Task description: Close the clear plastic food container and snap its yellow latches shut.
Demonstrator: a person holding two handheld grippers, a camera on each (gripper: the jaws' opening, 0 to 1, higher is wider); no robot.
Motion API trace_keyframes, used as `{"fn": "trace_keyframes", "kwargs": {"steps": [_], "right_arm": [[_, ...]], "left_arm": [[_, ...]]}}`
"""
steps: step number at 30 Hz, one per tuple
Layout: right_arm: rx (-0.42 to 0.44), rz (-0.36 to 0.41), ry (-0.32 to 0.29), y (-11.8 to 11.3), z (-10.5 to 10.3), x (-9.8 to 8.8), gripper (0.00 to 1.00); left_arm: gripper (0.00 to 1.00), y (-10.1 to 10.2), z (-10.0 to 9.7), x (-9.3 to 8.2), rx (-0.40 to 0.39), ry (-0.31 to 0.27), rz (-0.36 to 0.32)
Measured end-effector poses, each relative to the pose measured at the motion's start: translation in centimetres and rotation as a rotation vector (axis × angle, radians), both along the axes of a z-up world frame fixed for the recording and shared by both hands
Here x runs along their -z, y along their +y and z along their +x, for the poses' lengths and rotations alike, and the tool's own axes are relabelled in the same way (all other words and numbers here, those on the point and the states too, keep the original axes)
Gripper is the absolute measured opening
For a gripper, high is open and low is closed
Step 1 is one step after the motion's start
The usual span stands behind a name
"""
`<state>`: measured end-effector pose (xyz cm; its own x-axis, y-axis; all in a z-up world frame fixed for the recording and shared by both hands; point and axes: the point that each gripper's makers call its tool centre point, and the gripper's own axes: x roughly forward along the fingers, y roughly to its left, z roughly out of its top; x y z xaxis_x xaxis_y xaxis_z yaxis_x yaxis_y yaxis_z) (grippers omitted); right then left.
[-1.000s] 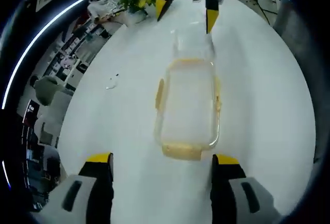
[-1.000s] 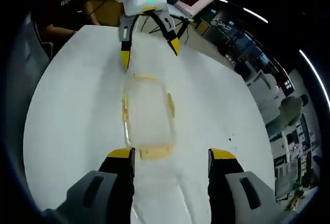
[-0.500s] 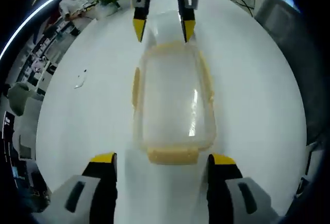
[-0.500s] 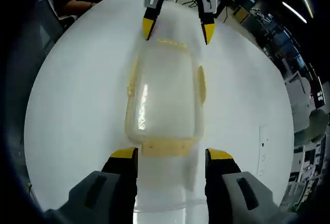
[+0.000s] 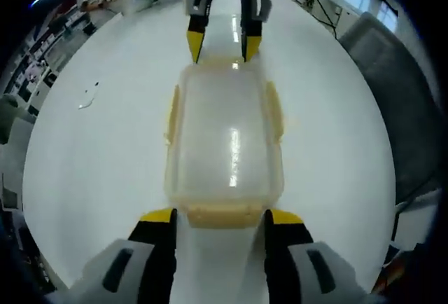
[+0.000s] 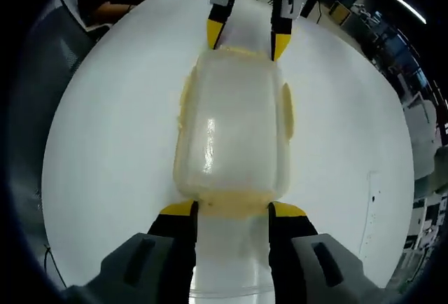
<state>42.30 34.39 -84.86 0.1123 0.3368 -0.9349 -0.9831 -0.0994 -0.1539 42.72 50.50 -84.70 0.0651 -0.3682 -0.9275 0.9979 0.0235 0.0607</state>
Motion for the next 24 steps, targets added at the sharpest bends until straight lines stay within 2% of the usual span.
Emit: {"fn": "trace_keyframes", "kwargs": {"steps": [5,12,24], "right_arm": [[-0.005,-0.004,0.01,0.14,-0.13,-0.01,0.37],[0.028,0.024,0.054,0.2,-0.02,0.03,0.36],[0.083,0.001,0.07,0.28,-0.07,0.01,0.37]], "left_arm": [[0.35,0.08,-0.57,0.01,-0.013,0.04,0.009],[0.35,0.1,-0.44,-0.15,-0.014,0.045,0.012],[0.35,0.0,-0.11,-0.1,-0.032,0.046,0.033]]}}
